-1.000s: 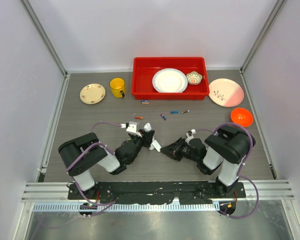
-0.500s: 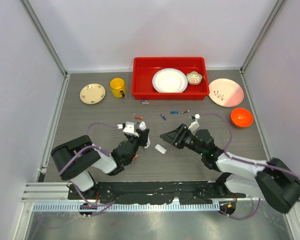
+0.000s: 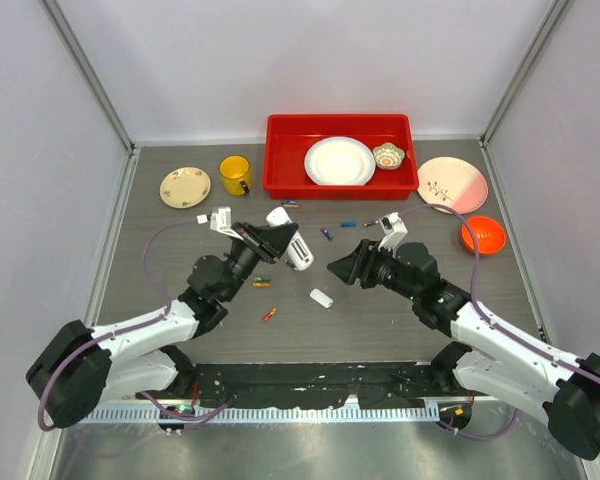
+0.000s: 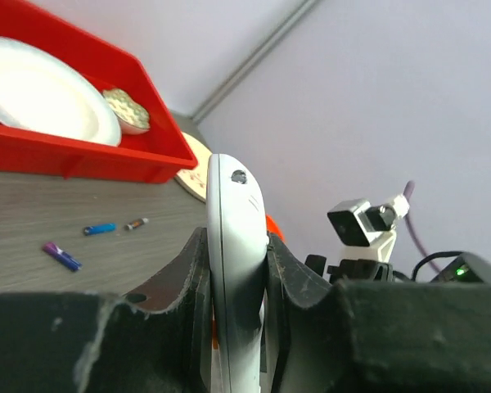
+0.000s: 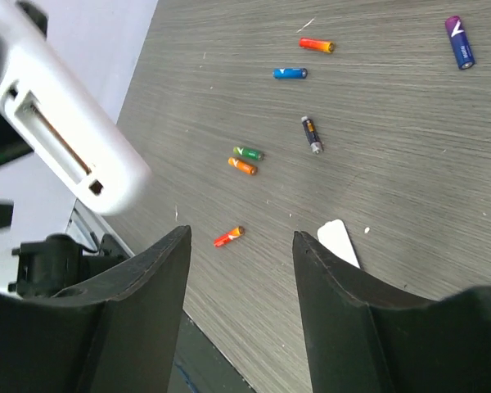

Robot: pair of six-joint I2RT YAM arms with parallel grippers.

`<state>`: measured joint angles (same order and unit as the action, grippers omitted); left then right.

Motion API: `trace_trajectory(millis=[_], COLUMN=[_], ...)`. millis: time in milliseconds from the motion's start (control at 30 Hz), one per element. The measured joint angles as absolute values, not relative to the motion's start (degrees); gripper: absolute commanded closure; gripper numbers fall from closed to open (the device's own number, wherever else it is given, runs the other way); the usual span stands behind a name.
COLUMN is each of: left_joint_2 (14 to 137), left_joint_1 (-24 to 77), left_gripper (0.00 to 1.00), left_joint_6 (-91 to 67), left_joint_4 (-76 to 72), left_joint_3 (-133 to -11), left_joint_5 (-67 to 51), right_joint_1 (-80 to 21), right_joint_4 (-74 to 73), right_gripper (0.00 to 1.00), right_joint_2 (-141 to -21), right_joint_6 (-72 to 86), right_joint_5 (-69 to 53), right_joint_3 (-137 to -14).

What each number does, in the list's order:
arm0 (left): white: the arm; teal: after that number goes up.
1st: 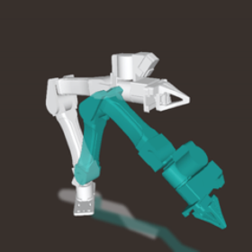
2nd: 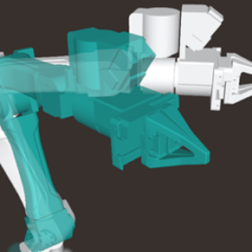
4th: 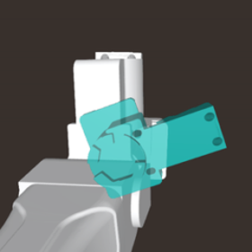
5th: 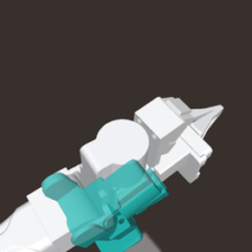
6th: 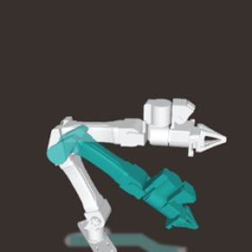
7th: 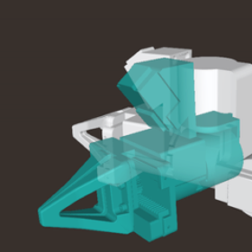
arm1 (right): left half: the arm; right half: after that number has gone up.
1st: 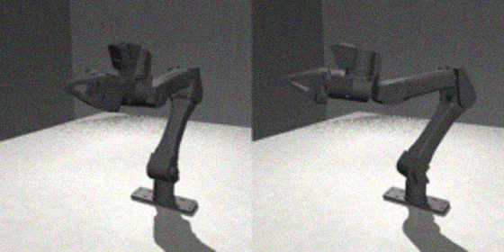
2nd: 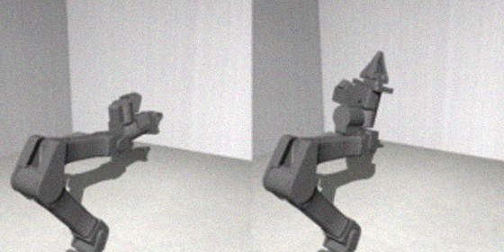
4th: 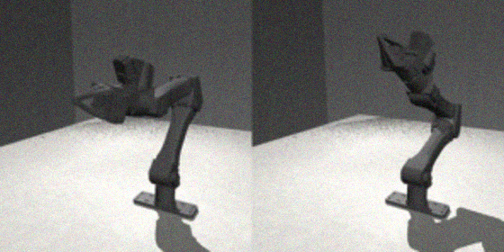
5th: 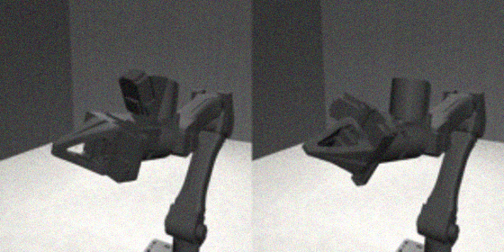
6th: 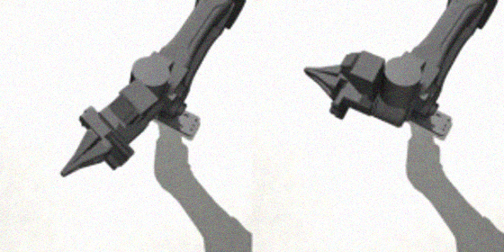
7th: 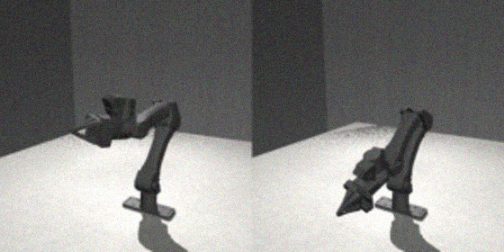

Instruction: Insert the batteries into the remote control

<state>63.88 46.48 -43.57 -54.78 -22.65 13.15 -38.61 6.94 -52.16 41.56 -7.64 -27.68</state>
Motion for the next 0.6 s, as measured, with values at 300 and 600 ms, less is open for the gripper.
trace_trajectory(millis=[300, 600], left_joint_2=[69.4, 84.2], left_joint_1=[30.6, 28.7], left_gripper=[1.00, 1.00], left_joint_6=[-67.8, -85.8], left_joint_4=[-58.1, -69.9], left_joint_3=[-20.8, -19.7], left_joint_5=[-17.7, -35.6], right_joint_1=[-38.5, -38.4], right_joint_4=[5.1, 11.7], right_gripper=[0.36, 0.29], right_joint_2=[-43.2, -45.2], right_joint_6=[39.6, 43.1], right_joint_5=[-11.0, -18.5], right_joint_3=[-25.6, -22.9])
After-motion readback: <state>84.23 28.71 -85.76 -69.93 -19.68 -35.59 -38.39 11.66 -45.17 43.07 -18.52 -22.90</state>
